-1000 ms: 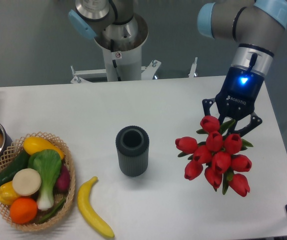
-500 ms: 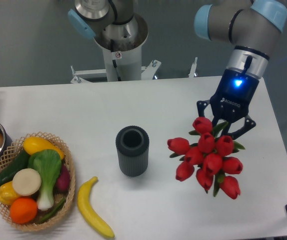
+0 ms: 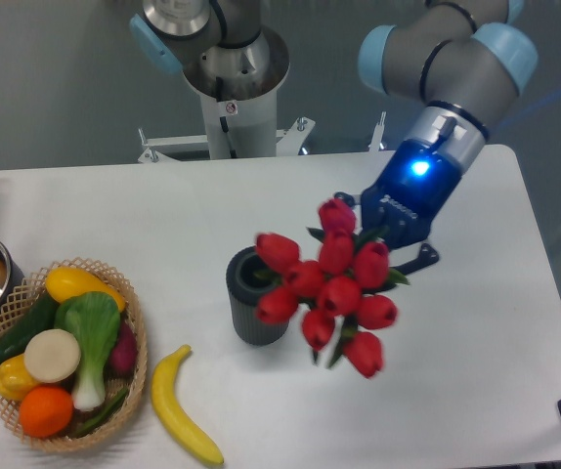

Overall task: Insert the flowers into the vase
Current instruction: 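Carry the tulips over the black vase and raise them upright, then lower the tulip stems down into the black vase opening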

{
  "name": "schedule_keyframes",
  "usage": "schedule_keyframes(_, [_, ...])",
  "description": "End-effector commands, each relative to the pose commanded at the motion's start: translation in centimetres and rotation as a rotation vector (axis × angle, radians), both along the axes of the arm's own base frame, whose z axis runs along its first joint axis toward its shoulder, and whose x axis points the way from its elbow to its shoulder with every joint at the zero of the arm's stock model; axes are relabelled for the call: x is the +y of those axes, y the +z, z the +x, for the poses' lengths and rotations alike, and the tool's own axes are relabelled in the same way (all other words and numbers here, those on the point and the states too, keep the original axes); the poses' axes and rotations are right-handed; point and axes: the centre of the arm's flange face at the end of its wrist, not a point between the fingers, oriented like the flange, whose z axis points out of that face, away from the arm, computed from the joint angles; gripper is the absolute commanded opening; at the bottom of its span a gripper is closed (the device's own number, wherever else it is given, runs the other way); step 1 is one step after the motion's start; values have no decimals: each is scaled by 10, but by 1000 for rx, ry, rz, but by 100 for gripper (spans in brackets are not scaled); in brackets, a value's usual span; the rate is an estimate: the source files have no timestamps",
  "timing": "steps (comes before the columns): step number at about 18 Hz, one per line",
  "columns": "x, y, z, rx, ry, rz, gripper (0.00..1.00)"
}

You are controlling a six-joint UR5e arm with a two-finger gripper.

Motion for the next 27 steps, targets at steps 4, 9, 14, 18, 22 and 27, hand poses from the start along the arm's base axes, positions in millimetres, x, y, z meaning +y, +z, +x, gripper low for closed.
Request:
schedule_keyframes(4, [-6,-19,10,-4,-40,102,21])
schedule_keyframes(9, [-14,-39,26,-67,-58,183,21])
schedule_keyframes(14, [-20,-39,48,-91,-66,193,21])
schedule_keyframes(18, [-27,-39,63,-94,-64,192,21])
schedule_keyframes(22, [-31,-46,65,-99,-59,190,21])
schedule_keyframes(27, [-33,-56,64,-81,-55,196,21])
